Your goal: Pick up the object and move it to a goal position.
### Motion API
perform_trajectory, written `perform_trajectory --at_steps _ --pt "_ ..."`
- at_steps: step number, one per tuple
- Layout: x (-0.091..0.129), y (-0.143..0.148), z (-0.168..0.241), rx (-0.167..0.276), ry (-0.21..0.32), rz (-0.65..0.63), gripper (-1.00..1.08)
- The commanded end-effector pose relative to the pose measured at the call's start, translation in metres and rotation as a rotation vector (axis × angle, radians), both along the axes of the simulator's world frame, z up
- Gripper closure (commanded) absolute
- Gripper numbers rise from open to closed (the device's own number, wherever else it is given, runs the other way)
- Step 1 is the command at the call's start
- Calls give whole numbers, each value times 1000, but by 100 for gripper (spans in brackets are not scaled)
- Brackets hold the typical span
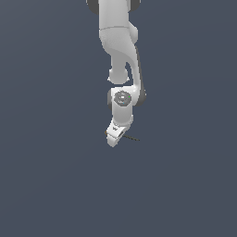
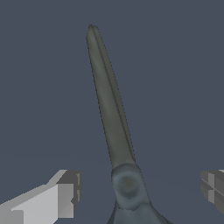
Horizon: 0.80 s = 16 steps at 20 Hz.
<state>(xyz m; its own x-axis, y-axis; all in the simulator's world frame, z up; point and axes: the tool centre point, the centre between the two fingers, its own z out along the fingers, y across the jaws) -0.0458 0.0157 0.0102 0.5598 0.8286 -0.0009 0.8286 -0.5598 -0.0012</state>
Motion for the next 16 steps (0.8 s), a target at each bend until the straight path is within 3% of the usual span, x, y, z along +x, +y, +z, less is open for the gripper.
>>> perform_trajectory --at_steps 1,2,16 --pt "1 0 -2 0 -2 1 -92" --pt "1 0 -2 0 -2 1 108" --pt "7 1 3 2 -20 8 108"
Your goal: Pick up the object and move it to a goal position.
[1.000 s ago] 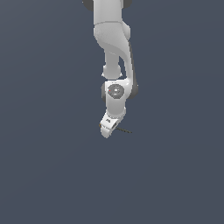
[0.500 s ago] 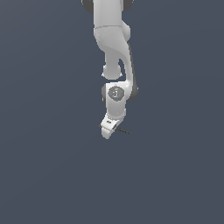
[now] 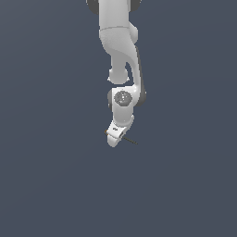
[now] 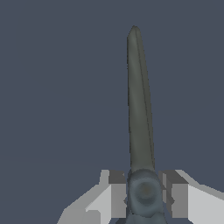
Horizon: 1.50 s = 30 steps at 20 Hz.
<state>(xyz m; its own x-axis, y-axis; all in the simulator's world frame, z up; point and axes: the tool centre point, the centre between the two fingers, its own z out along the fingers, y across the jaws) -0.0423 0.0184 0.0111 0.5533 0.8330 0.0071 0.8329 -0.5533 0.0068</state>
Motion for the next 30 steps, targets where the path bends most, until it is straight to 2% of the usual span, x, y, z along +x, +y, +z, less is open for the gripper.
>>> perform_trajectory --at_steps 1,5,8,19,25,30 --pt "6 -3 4 1 -19 2 108" --pt "26 -12 19 5 -82 11 108" --pt "48 -21 37 10 -154 21 108" --pt "131 -66 140 32 -489 65 108" --pt "159 -86 198 45 -652 87 108" --pt "172 -101 241 56 -764 101 108"
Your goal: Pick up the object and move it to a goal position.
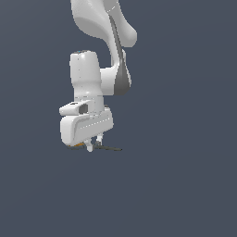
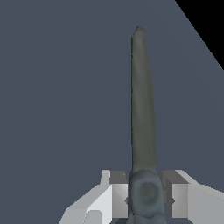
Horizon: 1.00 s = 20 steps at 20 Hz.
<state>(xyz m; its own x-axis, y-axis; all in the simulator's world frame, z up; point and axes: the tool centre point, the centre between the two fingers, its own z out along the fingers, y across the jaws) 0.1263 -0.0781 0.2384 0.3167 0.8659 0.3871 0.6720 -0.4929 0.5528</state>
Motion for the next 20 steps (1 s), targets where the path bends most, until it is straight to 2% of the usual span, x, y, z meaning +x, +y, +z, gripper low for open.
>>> perform_trajectory --at_steps 1,12,20 --pt "6 -7 21 4 -55 8 108" --pt "17 -31 97 25 -247 37 108" --pt "17 -44 137 39 -349 54 108"
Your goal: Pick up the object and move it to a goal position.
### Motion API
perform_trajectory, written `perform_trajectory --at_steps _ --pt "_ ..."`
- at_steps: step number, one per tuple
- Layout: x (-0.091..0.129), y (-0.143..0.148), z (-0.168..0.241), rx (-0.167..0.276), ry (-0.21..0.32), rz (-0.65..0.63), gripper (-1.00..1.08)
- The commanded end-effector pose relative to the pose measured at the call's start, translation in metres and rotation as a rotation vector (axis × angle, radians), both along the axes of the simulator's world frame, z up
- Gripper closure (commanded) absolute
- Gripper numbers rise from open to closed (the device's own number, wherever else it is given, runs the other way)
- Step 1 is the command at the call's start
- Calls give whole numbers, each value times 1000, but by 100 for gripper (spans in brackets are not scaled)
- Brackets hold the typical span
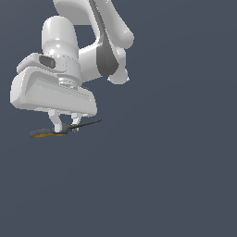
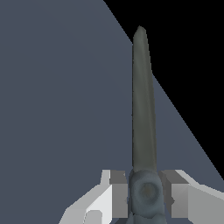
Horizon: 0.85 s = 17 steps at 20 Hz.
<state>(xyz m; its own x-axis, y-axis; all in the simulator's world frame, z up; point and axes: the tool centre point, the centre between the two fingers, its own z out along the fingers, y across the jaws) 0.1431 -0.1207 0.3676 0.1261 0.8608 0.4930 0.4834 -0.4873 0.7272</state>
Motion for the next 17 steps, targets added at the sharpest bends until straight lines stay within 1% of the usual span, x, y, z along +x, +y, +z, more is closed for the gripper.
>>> perform_trajectory --at_steps 1,5,9,17 --pt "0 -3 11 3 -28 6 108" --pt "-1 -7 22 8 -58 12 108" --pt "-2 -9 28 11 -75 16 108" --pt "-2 -8 27 11 -72 17 108"
